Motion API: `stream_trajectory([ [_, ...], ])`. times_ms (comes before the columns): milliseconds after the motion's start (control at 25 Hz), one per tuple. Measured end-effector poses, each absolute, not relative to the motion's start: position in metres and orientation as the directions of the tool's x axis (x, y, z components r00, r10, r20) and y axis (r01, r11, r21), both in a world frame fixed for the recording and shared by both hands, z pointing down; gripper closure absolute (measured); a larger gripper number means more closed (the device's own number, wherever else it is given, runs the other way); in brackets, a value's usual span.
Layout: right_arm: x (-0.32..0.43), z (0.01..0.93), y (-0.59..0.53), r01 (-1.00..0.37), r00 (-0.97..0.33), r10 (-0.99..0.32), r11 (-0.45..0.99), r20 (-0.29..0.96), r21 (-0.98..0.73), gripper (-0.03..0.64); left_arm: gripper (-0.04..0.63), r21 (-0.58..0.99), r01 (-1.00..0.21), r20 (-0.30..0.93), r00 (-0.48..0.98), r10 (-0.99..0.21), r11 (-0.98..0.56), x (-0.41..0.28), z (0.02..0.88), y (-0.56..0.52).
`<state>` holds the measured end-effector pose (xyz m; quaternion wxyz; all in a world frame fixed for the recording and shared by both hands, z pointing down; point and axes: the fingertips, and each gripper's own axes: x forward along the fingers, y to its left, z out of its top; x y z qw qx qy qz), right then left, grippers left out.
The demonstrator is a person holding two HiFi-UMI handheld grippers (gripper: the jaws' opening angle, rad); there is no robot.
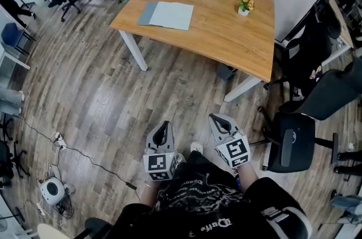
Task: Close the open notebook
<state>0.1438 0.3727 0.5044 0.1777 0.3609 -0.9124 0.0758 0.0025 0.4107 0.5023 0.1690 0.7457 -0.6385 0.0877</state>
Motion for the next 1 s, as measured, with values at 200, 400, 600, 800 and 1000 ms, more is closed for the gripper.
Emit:
stream_trajectory([
  [200, 0.142, 0.501, 0.393, -0.674, -0.674, -0.627, 0.738, 0.389, 0.021, 0.612, 0.565, 0.152, -0.979, 0.342, 0.184, -0.921, -0.139, 0.006, 0.501, 0.427],
  [400, 0.147, 0.495, 0.394, -0.678, -0.674, -0.638, 0.734, 0.373, 0.032, 0.612, 0.565, 0.150, -0.979, 0.332, 0.179, -0.926, -0.135, 0.010, 0.497, 0.431],
  [600, 0.161, 0.488, 0.382, -0.728, -0.650, -0.695, 0.686, 0.307, 0.011, 0.610, 0.561, 0.166, -0.975, 0.310, 0.193, -0.931, -0.147, 0.021, 0.495, 0.429],
  [800, 0.163, 0.493, 0.376, -0.694, -0.692, -0.658, 0.720, 0.295, -0.022, 0.351, 0.320, 0.212, -0.955, 0.289, 0.264, -0.920, -0.207, 0.035, 0.495, 0.418],
  [1000, 0.180, 0.497, 0.362, -0.702, -0.688, -0.664, 0.711, 0.293, -0.038, 0.301, 0.278, 0.206, -0.951, 0.307, 0.285, -0.908, -0.229, 0.051, 0.501, 0.404],
])
